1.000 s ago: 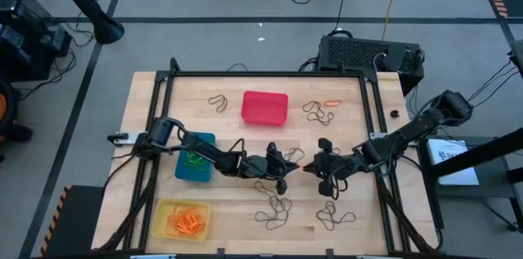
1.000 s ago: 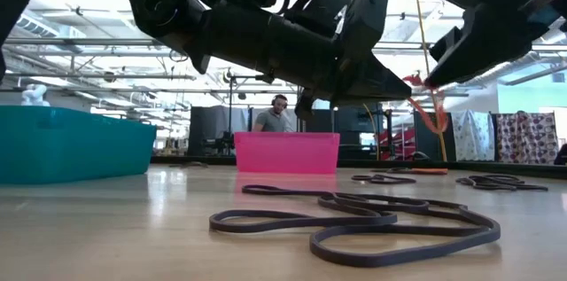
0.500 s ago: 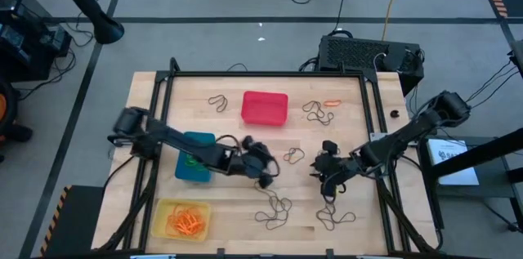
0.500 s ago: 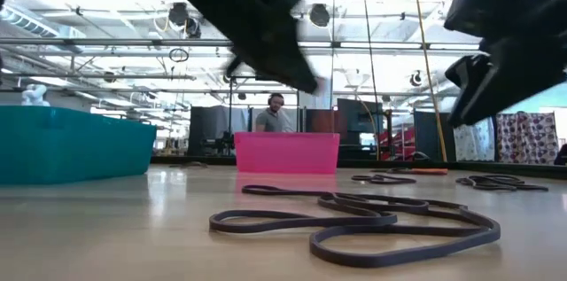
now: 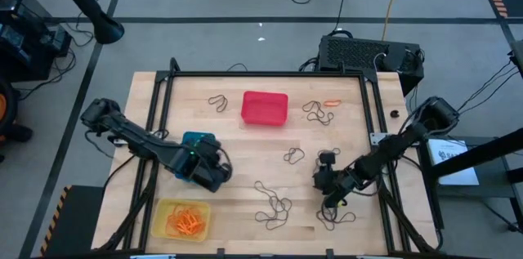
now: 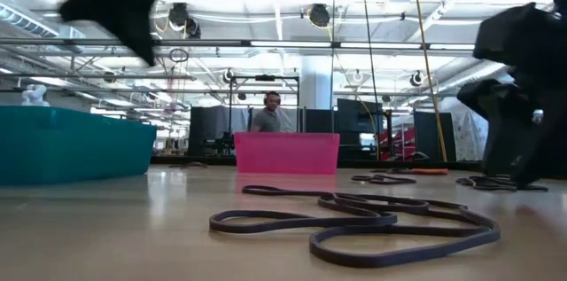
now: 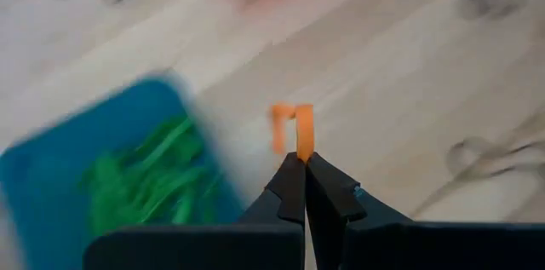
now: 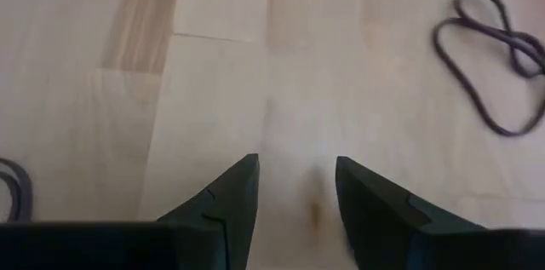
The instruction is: Sort rubber bands into baskets
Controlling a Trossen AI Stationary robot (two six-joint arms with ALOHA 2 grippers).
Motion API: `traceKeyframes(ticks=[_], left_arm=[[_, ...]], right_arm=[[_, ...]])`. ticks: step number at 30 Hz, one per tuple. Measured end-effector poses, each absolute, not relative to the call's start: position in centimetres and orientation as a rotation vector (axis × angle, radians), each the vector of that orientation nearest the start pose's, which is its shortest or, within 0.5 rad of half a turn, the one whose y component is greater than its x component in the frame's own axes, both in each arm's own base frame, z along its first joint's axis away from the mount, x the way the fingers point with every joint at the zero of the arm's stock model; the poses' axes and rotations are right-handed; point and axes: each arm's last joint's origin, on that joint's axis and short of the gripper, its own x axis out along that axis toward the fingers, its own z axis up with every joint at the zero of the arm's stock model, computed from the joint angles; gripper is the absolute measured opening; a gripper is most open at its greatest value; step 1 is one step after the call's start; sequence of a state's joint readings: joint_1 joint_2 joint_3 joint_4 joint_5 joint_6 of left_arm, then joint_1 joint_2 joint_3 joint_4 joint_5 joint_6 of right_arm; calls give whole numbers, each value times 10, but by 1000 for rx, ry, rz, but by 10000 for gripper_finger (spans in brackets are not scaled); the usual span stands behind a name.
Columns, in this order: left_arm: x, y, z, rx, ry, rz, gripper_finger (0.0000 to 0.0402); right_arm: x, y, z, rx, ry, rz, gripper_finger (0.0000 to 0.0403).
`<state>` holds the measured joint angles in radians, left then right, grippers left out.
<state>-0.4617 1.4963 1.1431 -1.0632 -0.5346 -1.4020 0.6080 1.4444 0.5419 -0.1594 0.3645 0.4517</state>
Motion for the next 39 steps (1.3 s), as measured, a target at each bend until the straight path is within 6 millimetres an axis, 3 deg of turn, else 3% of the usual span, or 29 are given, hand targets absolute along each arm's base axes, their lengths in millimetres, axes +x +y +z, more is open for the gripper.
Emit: traceKeyframes(ticks=[9, 23, 34, 39], left_arm=[[213, -101, 241, -573, 1127, 1145, 6], [210, -104, 240, -565, 1234, 1100, 10], [213, -105, 240, -553, 1243, 1058, 115], [217, -103, 240, -536, 1167, 1058, 136]], right_arm=[[197, 133, 116, -130, 960, 31, 151], [198, 136, 116, -181, 925, 45, 151], [198, 136, 116, -224, 918, 58, 151], [201, 136, 118, -231, 890, 72, 151]])
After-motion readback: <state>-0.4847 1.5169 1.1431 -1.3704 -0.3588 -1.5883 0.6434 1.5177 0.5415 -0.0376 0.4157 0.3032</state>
